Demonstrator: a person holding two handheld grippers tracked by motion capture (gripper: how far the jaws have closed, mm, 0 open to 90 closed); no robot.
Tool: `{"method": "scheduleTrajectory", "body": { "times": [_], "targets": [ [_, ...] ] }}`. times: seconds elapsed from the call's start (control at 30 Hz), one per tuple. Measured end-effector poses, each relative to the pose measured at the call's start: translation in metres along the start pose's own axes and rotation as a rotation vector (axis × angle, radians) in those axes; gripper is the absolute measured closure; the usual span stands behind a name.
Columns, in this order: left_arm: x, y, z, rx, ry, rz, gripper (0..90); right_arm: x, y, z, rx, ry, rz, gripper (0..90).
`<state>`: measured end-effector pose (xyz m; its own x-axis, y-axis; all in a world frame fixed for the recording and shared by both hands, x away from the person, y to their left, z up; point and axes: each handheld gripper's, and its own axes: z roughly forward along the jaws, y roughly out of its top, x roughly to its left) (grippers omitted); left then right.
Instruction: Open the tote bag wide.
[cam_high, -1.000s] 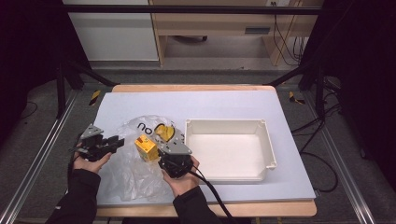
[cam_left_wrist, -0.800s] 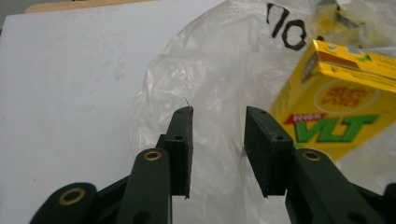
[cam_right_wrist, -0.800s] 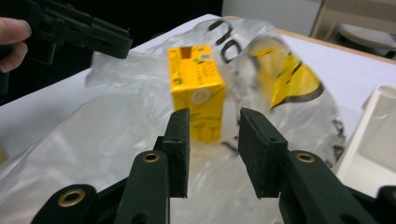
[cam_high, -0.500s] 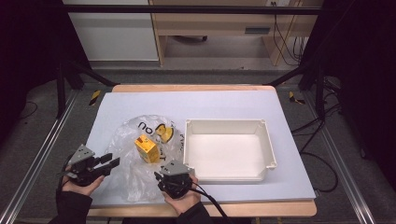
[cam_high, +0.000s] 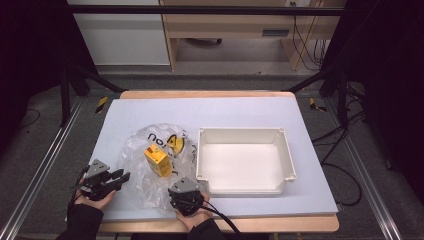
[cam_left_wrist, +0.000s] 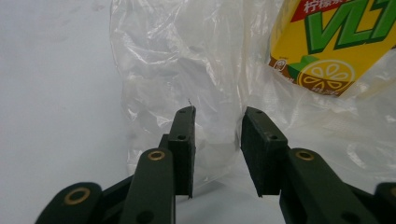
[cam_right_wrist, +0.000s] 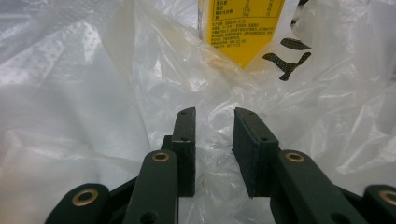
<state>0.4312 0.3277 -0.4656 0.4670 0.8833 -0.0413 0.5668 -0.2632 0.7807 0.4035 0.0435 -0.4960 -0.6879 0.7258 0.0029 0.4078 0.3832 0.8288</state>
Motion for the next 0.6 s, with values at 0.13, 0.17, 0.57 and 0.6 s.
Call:
{"method": "scheduleTrajectory", "body": {
  "times": [0.13, 0.17, 0.57, 0.6],
  "targets": [
    [0.0, 0.0, 0.0, -0.016, 0.004, 0.005, 65.2, -0.001, 0.001, -0.004, -0.016, 0.013, 0.015, 66.5],
    [0.0, 0.001, -0.002, -0.029, 0.002, 0.006, 64.7, -0.001, 0.003, -0.006, -0.029, 0.018, 0.016, 65.7],
    [0.001, 0.003, -0.014, -0.109, -0.004, 0.003, 56.1, -0.004, 0.037, -0.043, -0.172, 0.044, 0.001, 58.5],
    [0.001, 0.003, -0.015, -0.112, -0.002, 0.003, 56.0, -0.006, 0.041, -0.046, -0.179, 0.039, 0.0, 58.1]
  ]
}}
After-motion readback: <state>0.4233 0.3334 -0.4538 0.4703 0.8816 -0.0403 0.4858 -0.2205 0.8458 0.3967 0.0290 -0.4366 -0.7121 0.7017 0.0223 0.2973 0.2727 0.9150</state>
